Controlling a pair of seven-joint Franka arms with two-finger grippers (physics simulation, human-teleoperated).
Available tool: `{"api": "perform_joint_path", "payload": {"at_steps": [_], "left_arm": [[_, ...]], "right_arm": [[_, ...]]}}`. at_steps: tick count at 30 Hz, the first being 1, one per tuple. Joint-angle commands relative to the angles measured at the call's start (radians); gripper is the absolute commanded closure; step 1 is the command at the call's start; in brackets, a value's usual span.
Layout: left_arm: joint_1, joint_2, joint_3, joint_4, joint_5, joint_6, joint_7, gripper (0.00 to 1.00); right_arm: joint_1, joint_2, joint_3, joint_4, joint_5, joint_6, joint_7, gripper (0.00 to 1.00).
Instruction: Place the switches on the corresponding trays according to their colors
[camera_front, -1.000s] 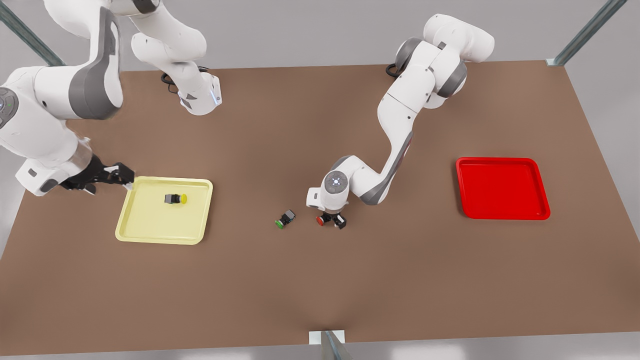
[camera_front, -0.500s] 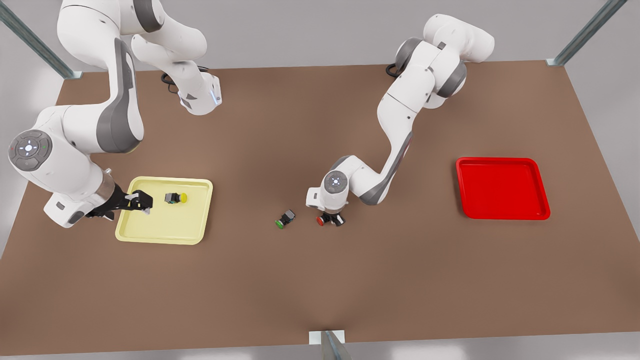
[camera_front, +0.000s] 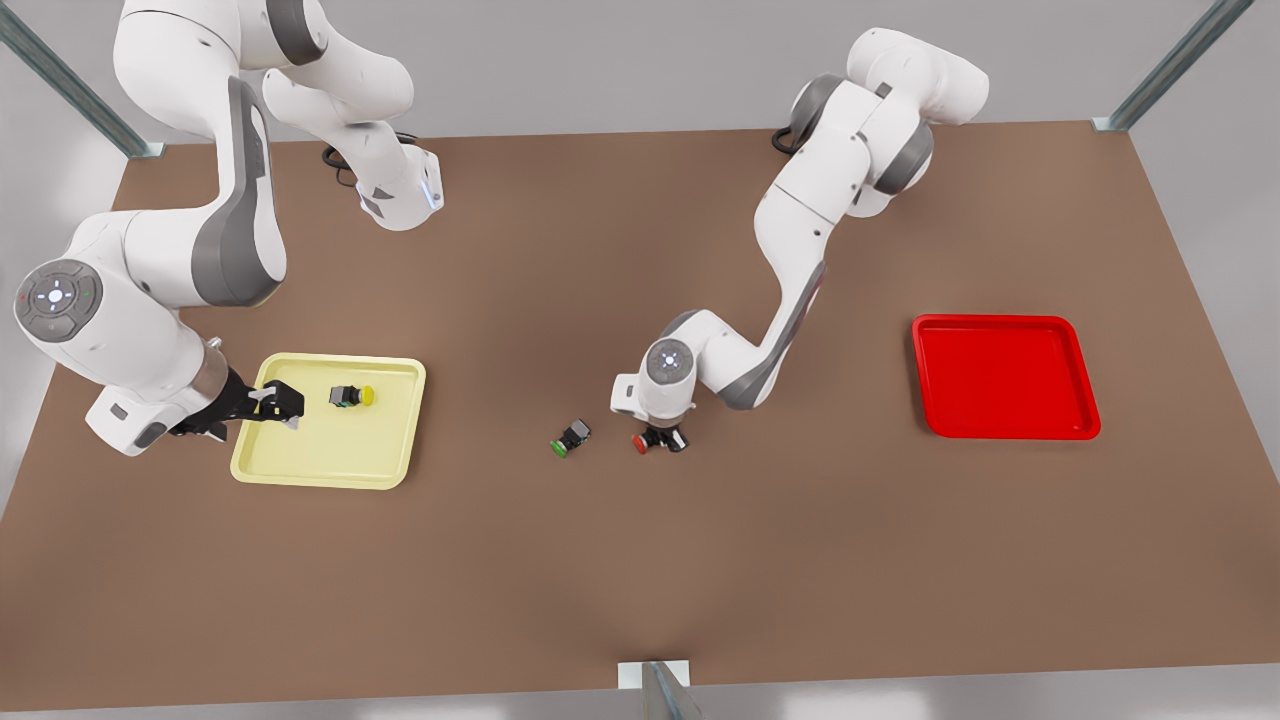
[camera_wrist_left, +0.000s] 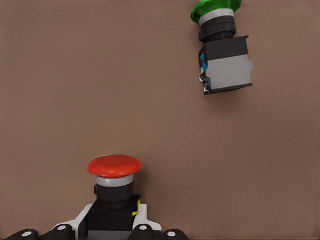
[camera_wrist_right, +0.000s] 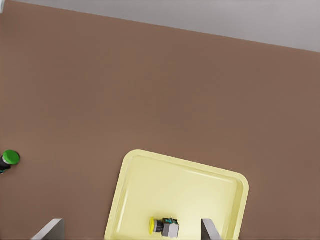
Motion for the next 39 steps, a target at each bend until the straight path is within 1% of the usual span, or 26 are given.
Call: {"api": "perform_joint_path", "payload": {"at_steps": [1,3,5,9,11,12,14,15,16,18,20,21,25,28,29,30,33,39], "left_arm": [[0.002,-0.005,0.001,0.002,-0.023,-0.001,0.003,0.50],[0.015,-0.036,0.010,0.005,-0.023,-0.030,0.005,0.50],[0.043,-0.082,0.064,0.005,-0.024,-0.095,0.035,0.49],[0.202,-0.167,0.070,-0.033,-0.026,-0.193,0.198,0.48],[0.218,-0.286,0.137,-0.216,-0.026,-0.135,0.322,0.48],[0.218,-0.361,0.174,-0.346,-0.026,-0.049,0.377,0.48],[0.219,-0.467,0.238,-0.504,-0.027,-0.004,0.488,0.47],[0.219,-0.496,0.280,-0.549,-0.036,0.002,0.554,0.47],[0.219,-0.539,0.347,-0.615,-0.073,0.013,0.678,0.47],[0.219,-0.577,0.441,-0.698,-0.073,0.034,0.818,0.47],[0.218,-0.623,0.498,-0.797,-0.073,0.036,0.887,0.47],[0.216,-0.632,0.519,-0.860,-0.073,0.085,0.900,0.47],[0.218,-0.620,0.607,-0.928,-0.073,0.108,0.982,0.47],[0.218,-0.612,0.682,-0.929,-0.073,0.105,1.062,0.45],[0.218,-0.602,0.693,-0.929,-0.073,0.103,1.063,0.41],[0.218,-0.599,0.700,-0.928,-0.073,0.098,1.068,0.00],[0.218,-0.591,0.700,-0.902,-0.075,0.048,0.988,0.00],[0.218,-0.596,0.702,-0.899,-0.128,0.046,0.968,0.00]], "right_arm": [[0.000,0.000,0.000,0.000,0.000,0.000,0.002,0.00],[0.000,0.000,0.000,0.000,0.000,0.000,0.002,0.00],[0.000,0.000,0.000,0.000,0.000,0.000,0.001,0.00],[-0.002,0.000,0.000,0.008,0.000,0.000,0.002,0.00],[-0.003,0.001,0.000,0.009,0.000,0.000,0.002,0.00],[-0.003,0.001,0.000,0.009,0.000,0.000,0.000,0.00],[-0.002,0.001,0.000,0.009,0.000,0.000,0.002,0.00],[-0.002,0.001,0.000,0.011,0.000,0.002,0.002,0.00],[-0.003,0.001,0.000,0.011,0.000,0.002,0.002,0.00],[-0.002,0.001,0.000,0.009,0.000,0.015,0.005,0.00],[-0.002,0.005,0.000,0.009,0.000,0.015,0.005,0.00],[-0.002,0.005,0.000,0.009,0.000,0.015,0.005,0.00],[-0.002,0.006,0.000,0.009,0.000,0.017,0.005,0.00],[-0.002,0.006,0.000,0.009,0.000,0.017,0.005,0.00],[-0.002,0.006,0.000,0.009,0.000,0.017,0.005,0.00],[-0.002,0.006,0.000,0.009,0.000,0.017,0.005,0.00],[-0.002,0.005,0.000,0.009,0.000,0.014,0.005,0.00],[-0.003,0.005,0.000,0.009,0.000,0.015,0.005,0.00]]}}
